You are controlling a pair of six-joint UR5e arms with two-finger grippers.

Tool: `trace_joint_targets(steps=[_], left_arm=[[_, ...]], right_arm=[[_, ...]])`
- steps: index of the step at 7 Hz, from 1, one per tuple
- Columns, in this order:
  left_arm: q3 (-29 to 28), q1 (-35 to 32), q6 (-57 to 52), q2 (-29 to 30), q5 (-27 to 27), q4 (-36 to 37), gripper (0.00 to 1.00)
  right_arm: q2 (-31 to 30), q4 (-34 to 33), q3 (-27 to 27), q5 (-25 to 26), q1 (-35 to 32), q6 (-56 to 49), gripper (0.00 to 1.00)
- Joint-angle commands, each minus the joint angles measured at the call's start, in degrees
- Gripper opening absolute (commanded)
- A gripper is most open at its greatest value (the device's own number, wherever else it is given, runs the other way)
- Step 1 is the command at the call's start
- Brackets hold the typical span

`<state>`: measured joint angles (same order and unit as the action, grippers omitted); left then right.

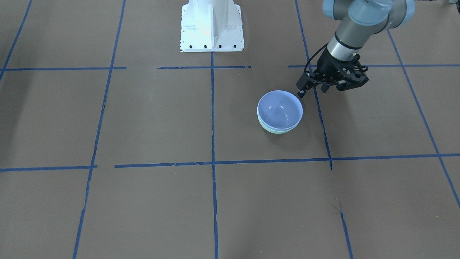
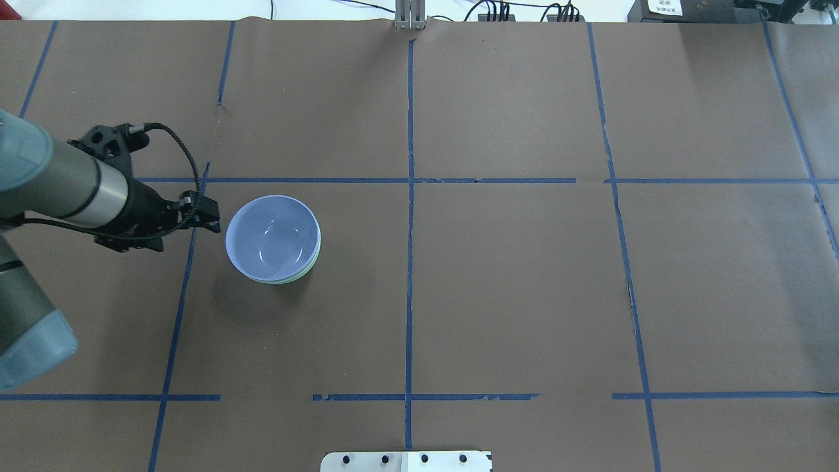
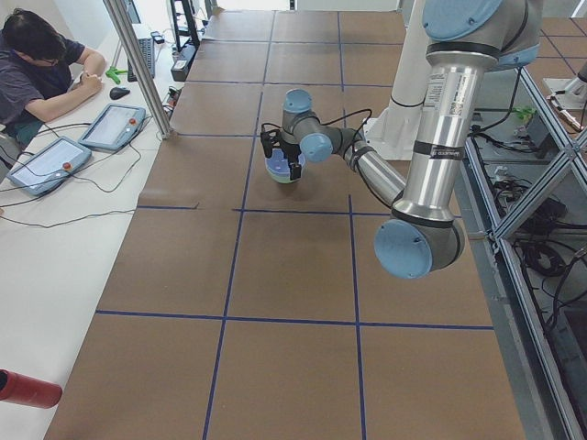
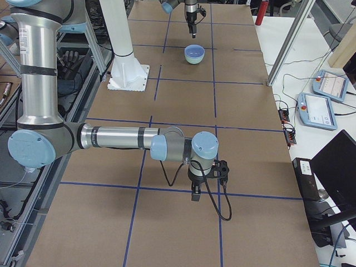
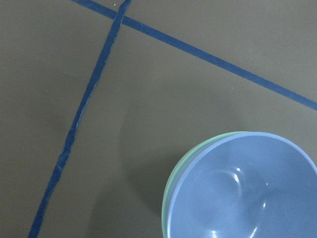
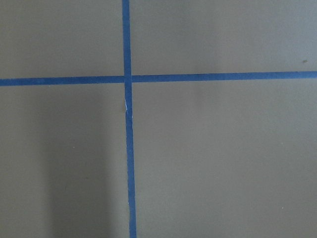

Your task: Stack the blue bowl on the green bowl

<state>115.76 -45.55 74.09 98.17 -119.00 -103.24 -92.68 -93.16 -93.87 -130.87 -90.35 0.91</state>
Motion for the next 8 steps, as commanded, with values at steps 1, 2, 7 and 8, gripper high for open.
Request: trace_joint_targets(steps=[1,2,7,8], left_arm=[[0.61,-13.79,-24.47,-8.3,-7.53,0.15,1.0],[-0.17,-20.82,-39.31,-13.91,-9.82,0.84,1.0],[-12.57,-45.13,-86.46,-19.33,-11.69,10.13,1.0],[-12.92,-46.8,-86.04,-19.24,-12.74,11.21,1.0]], right_arm=[[-0.05,0.0,0.0,0.0,0.0,0.06,1.0],[-0.05,0.0,0.0,0.0,0.0,-0.03,1.0],[-0.05,0.0,0.0,0.0,-0.09,-0.03,1.0],[-0.05,0.0,0.0,0.0,0.0,0.06,1.0]])
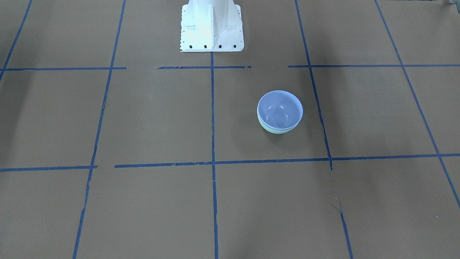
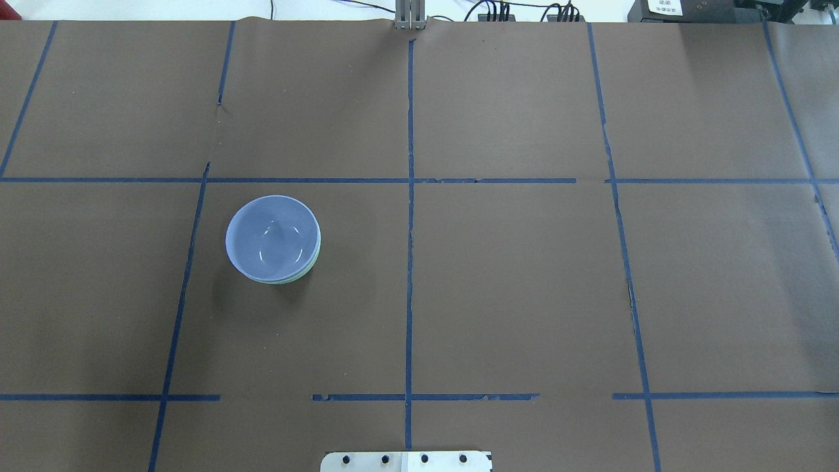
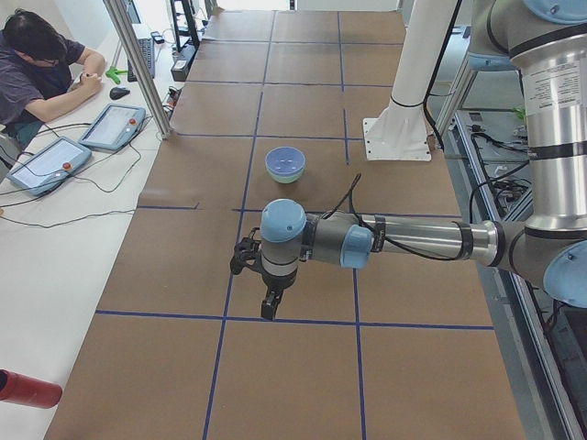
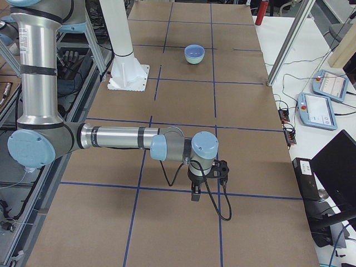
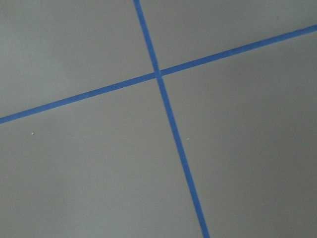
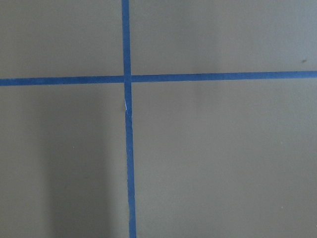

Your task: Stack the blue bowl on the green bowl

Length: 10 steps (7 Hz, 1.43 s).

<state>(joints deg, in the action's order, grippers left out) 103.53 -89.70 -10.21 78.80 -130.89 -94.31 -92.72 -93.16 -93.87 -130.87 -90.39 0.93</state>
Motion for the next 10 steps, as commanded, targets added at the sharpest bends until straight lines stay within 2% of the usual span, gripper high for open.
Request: trace_joint_targets(steps=[1,4,10], left_arm=[[-1.05,-3.02,-1.39,0.13,-1.03,2.37,1.0],[-1.32,-3.02,1.52,-0.83,-6.2,1.5,1.0],[-1.14,-3.03,1.34,-0.75,-5.61,1.32,1.0]], right_arm=[[0.0,0.0,0.0,0.0,0.03,-0.05,1.0],[0.0,0.0,0.0,0.0,0.03,0.04,1.0],[0.0,0.0,0.0,0.0,0.03,0.04,1.0]])
